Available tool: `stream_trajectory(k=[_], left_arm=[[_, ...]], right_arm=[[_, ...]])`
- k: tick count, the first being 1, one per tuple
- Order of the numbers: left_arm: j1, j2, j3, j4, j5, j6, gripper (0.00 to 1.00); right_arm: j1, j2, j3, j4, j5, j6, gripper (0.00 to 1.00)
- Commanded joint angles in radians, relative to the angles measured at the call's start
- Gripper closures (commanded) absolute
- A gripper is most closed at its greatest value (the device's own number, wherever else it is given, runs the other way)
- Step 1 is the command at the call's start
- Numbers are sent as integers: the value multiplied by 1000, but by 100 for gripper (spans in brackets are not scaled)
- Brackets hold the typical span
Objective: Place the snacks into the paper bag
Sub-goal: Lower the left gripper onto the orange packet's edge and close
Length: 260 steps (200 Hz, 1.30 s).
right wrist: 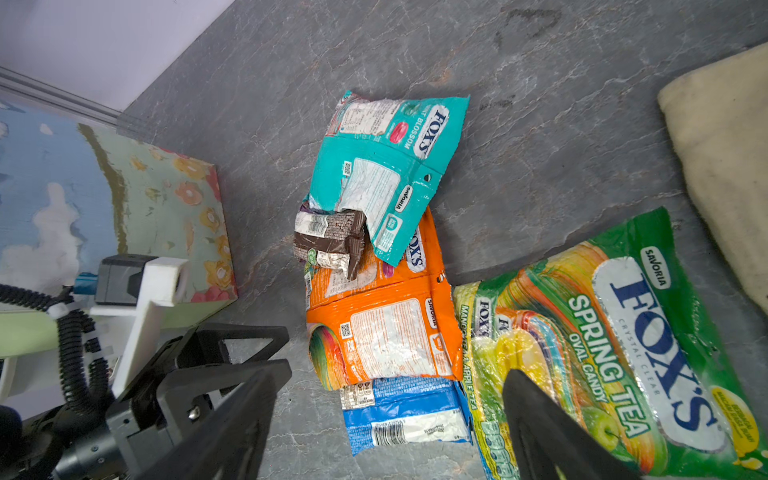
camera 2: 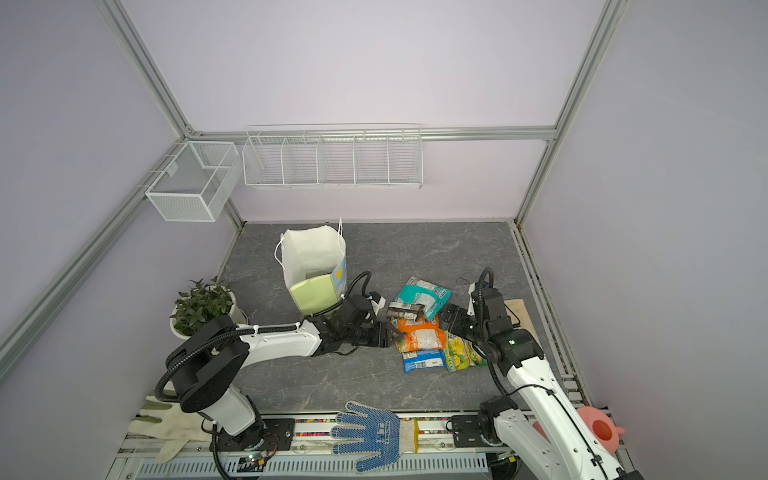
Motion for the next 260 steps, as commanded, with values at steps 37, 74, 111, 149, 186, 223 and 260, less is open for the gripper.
stream_trajectory(k=[37, 74, 111, 149, 186, 223, 260], left_arm=[[-22, 66, 13, 76, 28, -41, 34], [-32, 96, 26, 85, 30, -44, 40], [-40, 114, 39, 90, 35, -47, 46], [-43, 126, 41, 102, 36, -53, 54], [-47, 135, 46, 106, 41, -54, 63], [-47, 133, 49, 101, 39, -52, 73], [-48, 127, 48, 97, 35, -50, 79]], right_arm=[[-3, 4, -23, 12, -1, -3, 11], [-4, -2, -28, 10, 1, -3, 11], [-3, -8, -28, 5, 6, -3, 11], [-3, -18, -36, 2, 8, -1, 11], [-3, -27, -38, -7, 19, -3, 11], [-3, -38, -48, -11, 25, -1, 11], [-3, -50, -51, -14, 23, 0, 11]])
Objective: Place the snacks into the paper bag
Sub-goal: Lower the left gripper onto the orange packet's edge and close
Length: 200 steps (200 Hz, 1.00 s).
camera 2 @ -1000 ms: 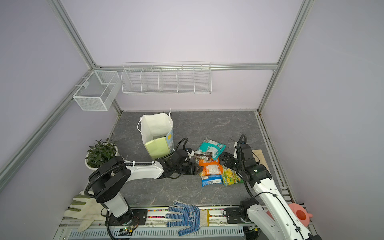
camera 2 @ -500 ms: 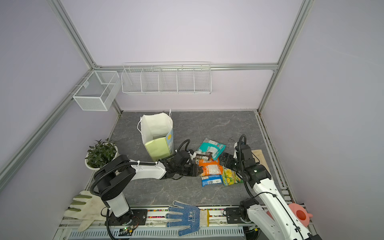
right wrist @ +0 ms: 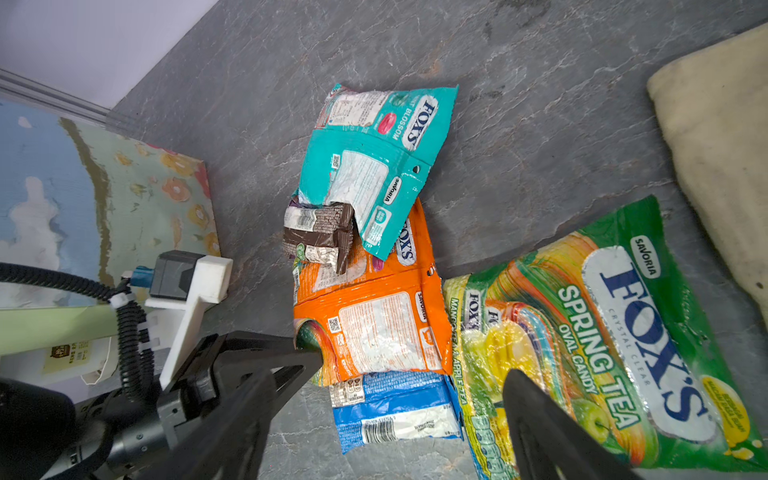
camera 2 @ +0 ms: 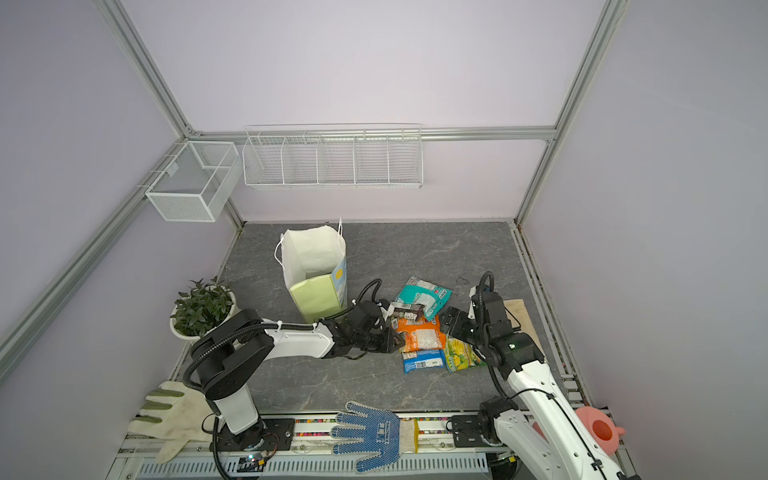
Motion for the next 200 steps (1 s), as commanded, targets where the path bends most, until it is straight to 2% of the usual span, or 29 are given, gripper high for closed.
stream_trajectory(k=[1, 61, 125, 200], left_arm=[[-7, 7, 25, 13, -2, 2, 79], [-9, -19, 16, 25, 0, 5, 94], [-11, -55, 16, 6, -12, 15, 100], [-18, -101, 30, -32, -25, 39, 100]], right_arm=[[-3, -20, -18, -12, 12, 0, 11], [-4, -38, -18, -23, 21, 0, 12], [-3, -46, -18, -28, 28, 0, 11], [-3, -45, -21, -26, 29, 2, 12]])
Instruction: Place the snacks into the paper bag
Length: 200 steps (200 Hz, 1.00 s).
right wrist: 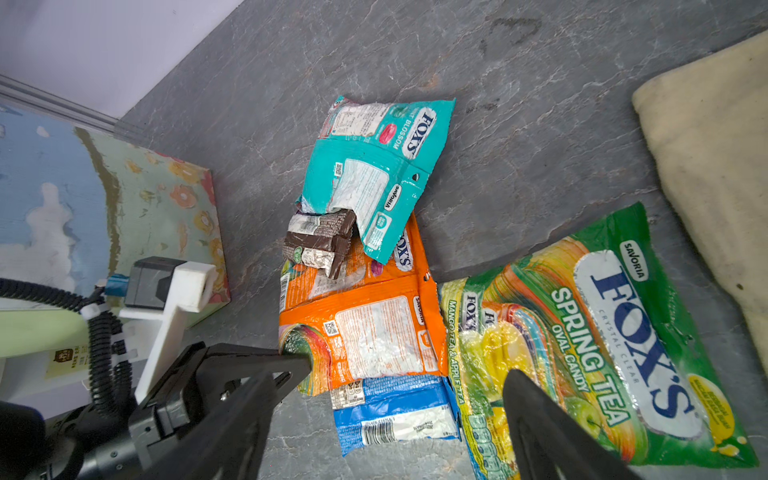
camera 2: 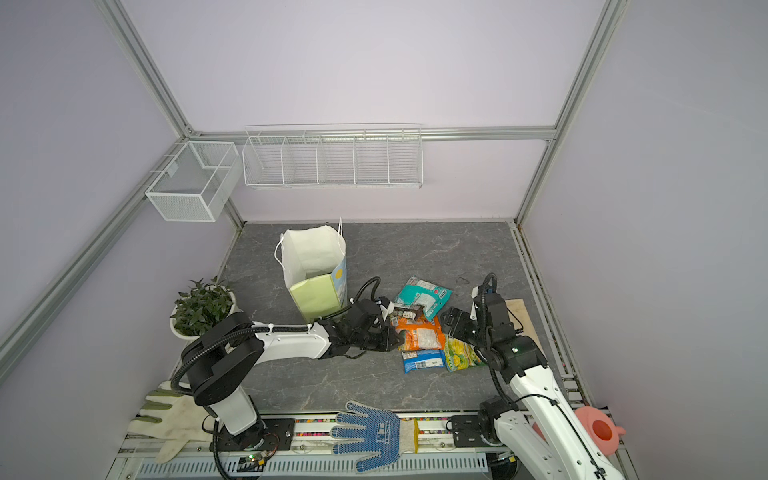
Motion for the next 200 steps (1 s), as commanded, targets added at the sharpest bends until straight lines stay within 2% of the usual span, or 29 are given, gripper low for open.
stream_trajectory(k=[1, 200], left_arm=[[-10, -43, 29, -5, -14, 24, 100], [-43, -143, 109, -138, -59, 99, 100]], right_arm=[[-3, -12, -21, -18, 12, 2, 11], [-3, -16, -10, -16, 17, -1, 12]])
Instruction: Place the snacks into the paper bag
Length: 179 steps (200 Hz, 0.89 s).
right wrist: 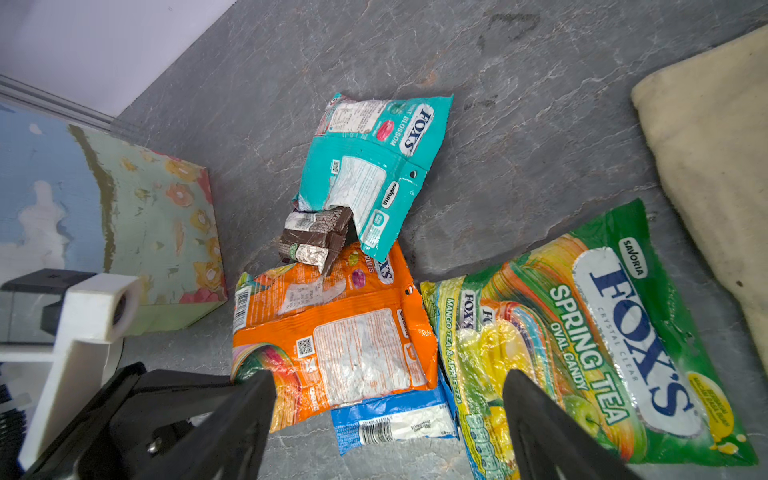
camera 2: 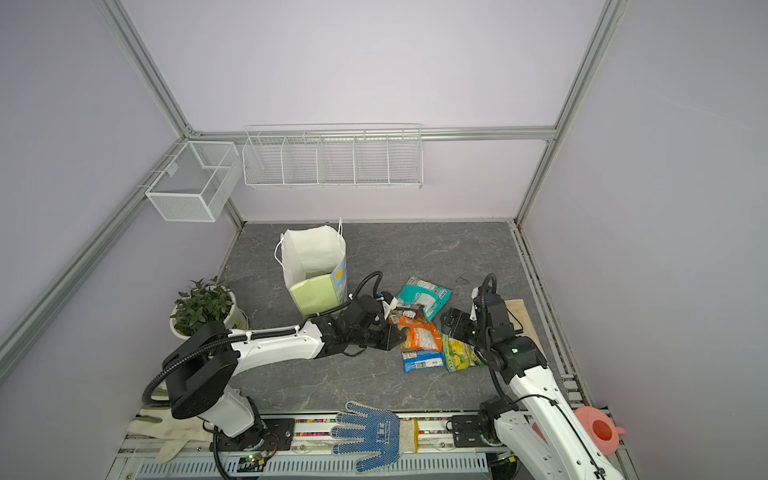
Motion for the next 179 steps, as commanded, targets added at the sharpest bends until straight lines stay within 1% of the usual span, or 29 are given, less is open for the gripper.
stream_trajectory(k=[1, 179], left_arm=[[-7, -35, 44, 2, -22, 29, 100], [-21, -111, 71, -57, -44, 58, 100]], right_arm=[[-4, -12, -3, -15, 15, -1, 12], [-3, -4, -15, -6, 14, -1, 11]])
